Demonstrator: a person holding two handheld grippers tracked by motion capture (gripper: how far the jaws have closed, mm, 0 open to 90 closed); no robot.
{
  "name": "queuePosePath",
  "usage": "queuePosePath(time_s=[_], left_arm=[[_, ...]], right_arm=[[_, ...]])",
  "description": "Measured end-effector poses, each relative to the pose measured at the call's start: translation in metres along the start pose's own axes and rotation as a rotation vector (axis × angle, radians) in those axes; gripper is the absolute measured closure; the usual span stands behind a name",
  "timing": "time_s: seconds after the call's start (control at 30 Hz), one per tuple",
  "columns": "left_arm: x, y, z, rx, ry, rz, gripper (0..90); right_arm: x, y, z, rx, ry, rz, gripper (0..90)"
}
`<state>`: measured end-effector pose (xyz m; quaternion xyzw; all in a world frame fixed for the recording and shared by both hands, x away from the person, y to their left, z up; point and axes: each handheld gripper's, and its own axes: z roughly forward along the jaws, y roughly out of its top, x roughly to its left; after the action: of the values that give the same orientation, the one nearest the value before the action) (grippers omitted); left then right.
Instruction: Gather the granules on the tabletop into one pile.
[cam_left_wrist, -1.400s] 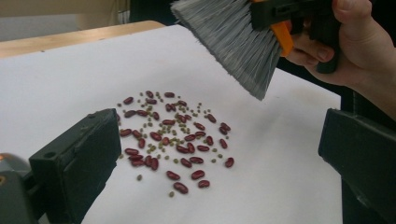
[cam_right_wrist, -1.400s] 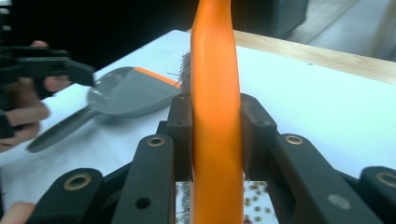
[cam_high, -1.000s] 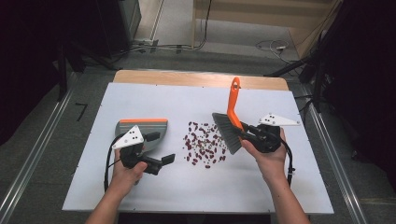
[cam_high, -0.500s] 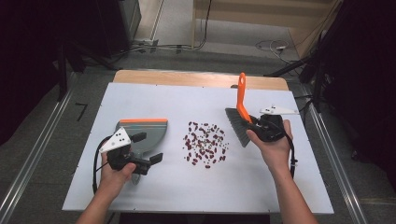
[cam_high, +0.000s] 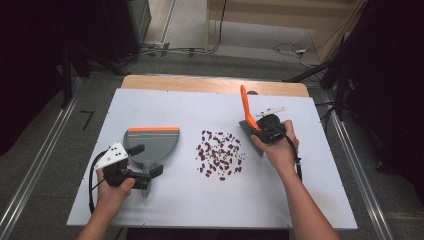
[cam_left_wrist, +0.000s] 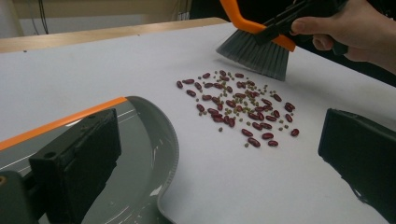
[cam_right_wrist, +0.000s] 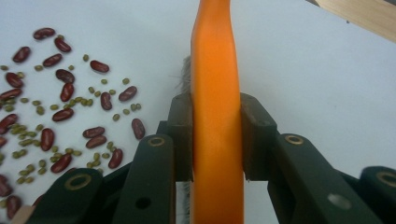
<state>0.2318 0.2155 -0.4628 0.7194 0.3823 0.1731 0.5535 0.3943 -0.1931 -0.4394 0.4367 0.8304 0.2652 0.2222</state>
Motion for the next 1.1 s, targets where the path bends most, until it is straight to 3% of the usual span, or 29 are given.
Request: queuePosePath(time_s=[0.17,0.23,0.43,0.73,1.1], left_arm=[[-0.002,-0.001,0.001,0.003,-0.004,0.008,0.0],[-0.003,-0.001,0.001,0.007,-0.005,0.010,0.0],[-0.002,-0.001,-0.001,-0.003,-0.008,0.006,0.0],[-0.001,-0.002,0.000,0.006,-0.007,0.008,0.0],[-0.002,-0.002,0.001,0.008,-0.007,0.007,0.0]], right_arm=[[0.023,0.013,0.012,0.032,-0.056,-0.063,68.5],[0.027,0.015,0.013,0.040,-0.058,-0.066,68.6],[0.048,0.019,0.014,0.069,-0.039,-0.129,69.2],[0.057,0.009,0.003,0.054,0.028,-0.139,69.3],[0.071,0.000,-0.008,0.047,0.062,-0.180,69.3]])
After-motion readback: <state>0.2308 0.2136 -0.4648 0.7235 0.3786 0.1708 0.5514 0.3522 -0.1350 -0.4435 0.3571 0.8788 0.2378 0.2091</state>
